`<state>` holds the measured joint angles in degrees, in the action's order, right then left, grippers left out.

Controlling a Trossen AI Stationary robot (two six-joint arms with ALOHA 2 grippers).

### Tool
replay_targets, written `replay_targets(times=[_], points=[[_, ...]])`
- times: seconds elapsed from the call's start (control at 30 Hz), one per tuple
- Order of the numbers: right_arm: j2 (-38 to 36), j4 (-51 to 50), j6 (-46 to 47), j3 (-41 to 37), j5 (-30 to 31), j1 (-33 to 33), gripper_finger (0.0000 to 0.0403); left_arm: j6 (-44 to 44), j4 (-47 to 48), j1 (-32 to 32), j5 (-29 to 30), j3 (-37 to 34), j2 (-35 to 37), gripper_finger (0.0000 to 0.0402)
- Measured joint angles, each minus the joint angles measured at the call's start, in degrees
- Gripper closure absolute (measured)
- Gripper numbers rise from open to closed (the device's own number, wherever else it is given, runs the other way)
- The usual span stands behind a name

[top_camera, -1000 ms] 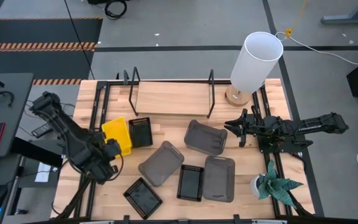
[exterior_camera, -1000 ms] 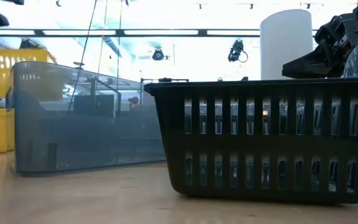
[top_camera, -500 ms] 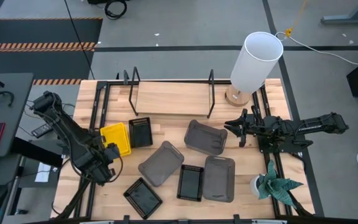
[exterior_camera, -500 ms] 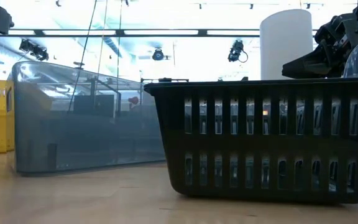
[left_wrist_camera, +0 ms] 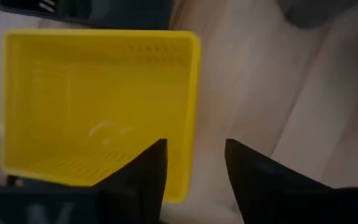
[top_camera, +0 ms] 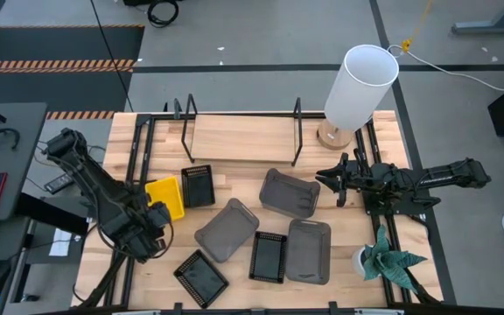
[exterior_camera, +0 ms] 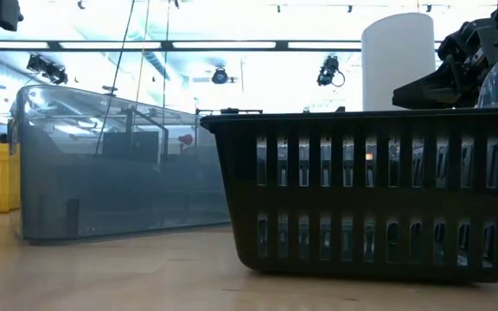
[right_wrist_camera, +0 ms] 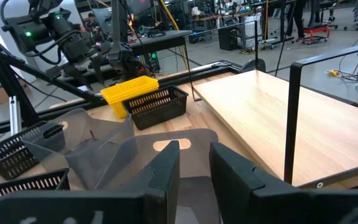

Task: Stack baskets on shelf by color
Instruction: Put the stack of yellow bins on the shelf

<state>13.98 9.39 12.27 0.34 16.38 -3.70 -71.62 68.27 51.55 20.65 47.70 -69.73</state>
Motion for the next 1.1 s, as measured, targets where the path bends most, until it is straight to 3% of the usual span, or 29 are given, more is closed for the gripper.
replay_targets(times=[0.37, 0.57, 0.83, 1.1], points=[[0.0, 0.0, 0.0, 0.0, 0.0, 0.0, 0.0310, 1.9, -6.7, -2.0, 1.2, -7.9, 0.0, 0.0256], [0.0, 0.0, 0.0, 0.0, 0.0, 0.0, 0.0310, 6.6, -14.2, -4.6, -2.6, -11.7, 0.0, 0.0277], [0.0, 0.0, 0.0, 0.0, 0.0, 0.0, 0.0310, 9.2, -14.3, -6.7, -5.3, -11.8, 0.0, 0.0381], [0.0, 0.0, 0.0, 0.0, 0.0, 0.0, 0.0310, 12.1, -7.2, -8.2, -8.0, -5.5, -0.1, 0.0381]])
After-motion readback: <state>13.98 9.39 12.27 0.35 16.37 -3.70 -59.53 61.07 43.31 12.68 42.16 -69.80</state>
